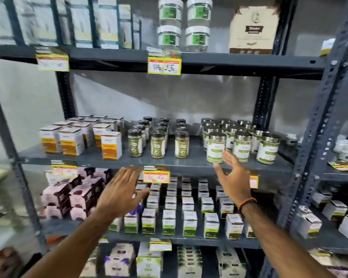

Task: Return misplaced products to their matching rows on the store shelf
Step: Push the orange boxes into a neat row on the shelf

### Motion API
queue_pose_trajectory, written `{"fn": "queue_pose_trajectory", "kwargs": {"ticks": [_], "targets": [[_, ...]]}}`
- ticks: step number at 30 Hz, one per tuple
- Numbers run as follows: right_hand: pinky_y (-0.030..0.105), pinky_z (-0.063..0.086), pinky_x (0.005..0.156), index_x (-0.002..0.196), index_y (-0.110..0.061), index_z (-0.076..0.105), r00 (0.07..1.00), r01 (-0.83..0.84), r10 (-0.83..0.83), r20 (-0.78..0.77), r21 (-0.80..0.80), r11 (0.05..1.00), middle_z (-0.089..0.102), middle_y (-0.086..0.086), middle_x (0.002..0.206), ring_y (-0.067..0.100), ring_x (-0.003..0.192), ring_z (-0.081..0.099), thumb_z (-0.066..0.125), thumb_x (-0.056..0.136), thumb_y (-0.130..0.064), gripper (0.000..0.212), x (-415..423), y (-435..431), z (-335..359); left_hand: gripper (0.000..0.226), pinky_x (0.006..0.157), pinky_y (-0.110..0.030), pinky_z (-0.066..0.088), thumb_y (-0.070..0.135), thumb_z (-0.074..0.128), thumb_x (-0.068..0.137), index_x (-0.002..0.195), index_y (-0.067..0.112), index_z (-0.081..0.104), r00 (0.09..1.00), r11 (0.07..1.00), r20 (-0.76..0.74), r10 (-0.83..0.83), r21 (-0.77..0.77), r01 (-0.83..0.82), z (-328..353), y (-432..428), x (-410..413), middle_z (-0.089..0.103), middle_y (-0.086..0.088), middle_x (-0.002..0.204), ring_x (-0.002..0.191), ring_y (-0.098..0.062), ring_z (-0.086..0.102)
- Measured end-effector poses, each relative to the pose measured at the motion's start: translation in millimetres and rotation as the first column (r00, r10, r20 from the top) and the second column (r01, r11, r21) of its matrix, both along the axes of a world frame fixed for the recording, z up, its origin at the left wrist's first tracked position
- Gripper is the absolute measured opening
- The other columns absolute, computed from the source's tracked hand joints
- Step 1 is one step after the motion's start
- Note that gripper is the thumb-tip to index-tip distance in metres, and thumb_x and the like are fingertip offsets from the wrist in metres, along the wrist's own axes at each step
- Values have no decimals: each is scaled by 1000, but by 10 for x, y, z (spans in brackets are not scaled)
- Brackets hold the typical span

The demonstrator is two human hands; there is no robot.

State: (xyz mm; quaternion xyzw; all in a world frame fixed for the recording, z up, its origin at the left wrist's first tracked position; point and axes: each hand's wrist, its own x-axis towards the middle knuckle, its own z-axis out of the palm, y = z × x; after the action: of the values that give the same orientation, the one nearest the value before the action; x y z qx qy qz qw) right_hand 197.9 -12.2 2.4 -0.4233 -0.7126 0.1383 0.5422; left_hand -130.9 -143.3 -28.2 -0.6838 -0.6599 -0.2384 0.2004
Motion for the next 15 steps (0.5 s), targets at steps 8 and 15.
{"fn": "queue_pose_trajectory", "kwargs": {"ticks": [8,15], "targets": [[41,50,102,135,-22,55,974,-224,216,68,153,963,61,-5,132,12,118,60,74,87,-37,54,-2103,-500,138,66,91,-53,49,64,44,91,130,11,48,963,967,104,250,20,-253,-3,-655,-2071,58,-17,126,117,-40,54],[40,31,118,146,-18,47,996,-56,45,75,158,986,40,6,151,22,142,35,75,86,-35,68,-3500,-541,182,68,93,-52,48,67,47,91,130,11,47,964,968,89,252,-36,-250,153,-518,-3392,58,-16,124,118,-40,52]]}}
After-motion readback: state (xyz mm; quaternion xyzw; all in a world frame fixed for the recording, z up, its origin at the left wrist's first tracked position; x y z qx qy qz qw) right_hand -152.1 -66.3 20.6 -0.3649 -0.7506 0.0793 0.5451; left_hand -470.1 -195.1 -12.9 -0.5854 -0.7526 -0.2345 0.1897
